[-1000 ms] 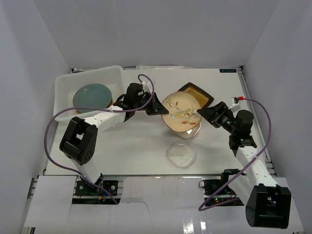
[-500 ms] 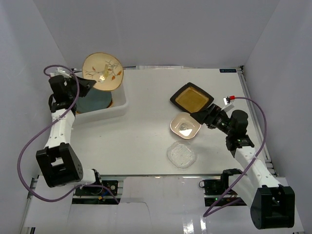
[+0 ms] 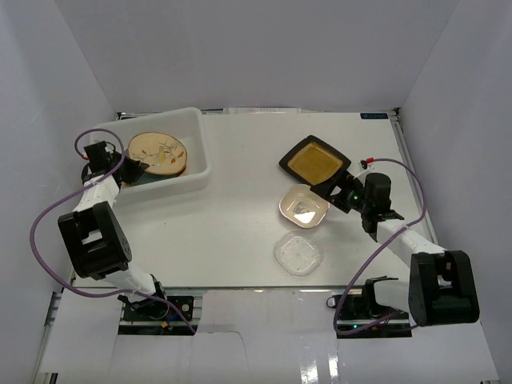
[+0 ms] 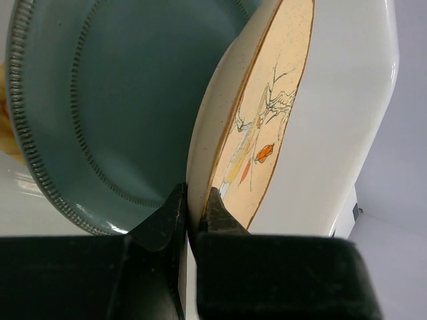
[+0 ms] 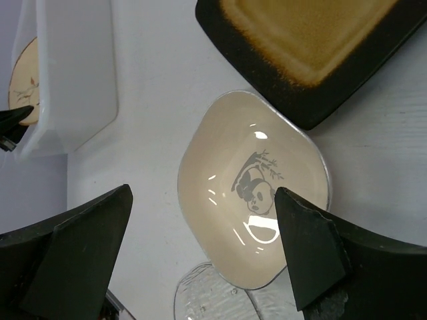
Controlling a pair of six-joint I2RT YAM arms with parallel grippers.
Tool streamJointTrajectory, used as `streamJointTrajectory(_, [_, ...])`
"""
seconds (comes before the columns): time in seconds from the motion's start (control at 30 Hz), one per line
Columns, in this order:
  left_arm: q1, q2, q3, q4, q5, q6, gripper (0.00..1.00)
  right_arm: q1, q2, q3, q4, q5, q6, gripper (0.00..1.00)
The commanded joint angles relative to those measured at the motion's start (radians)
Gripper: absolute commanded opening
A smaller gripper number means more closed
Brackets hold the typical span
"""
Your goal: Place the plates into the plastic bin on the countertop
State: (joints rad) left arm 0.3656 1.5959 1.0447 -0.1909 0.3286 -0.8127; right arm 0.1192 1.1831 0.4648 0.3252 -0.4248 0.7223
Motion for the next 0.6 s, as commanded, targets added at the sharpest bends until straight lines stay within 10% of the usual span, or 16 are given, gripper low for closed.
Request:
streamJointTrajectory(0.0, [0.007,-0.05,0.06,0.088,-0.055,0.03,0.01,0.004,0.049,0.055,0.097,0.095,-0.009,0.93])
streamJointTrajectory(0.3, [0.006,-0.05,0.083,0.05,-0.154,0.096,0.94,0.002,0.289,0.15,0.121,0.294,-0.009,0.94])
streamJointTrajectory(0.57, [-0.03,-0.059,0.1,-0.013,-0.393,0.242,0.98,-0.003,0.441,0.202,0.155,0.37,0.034,0.83])
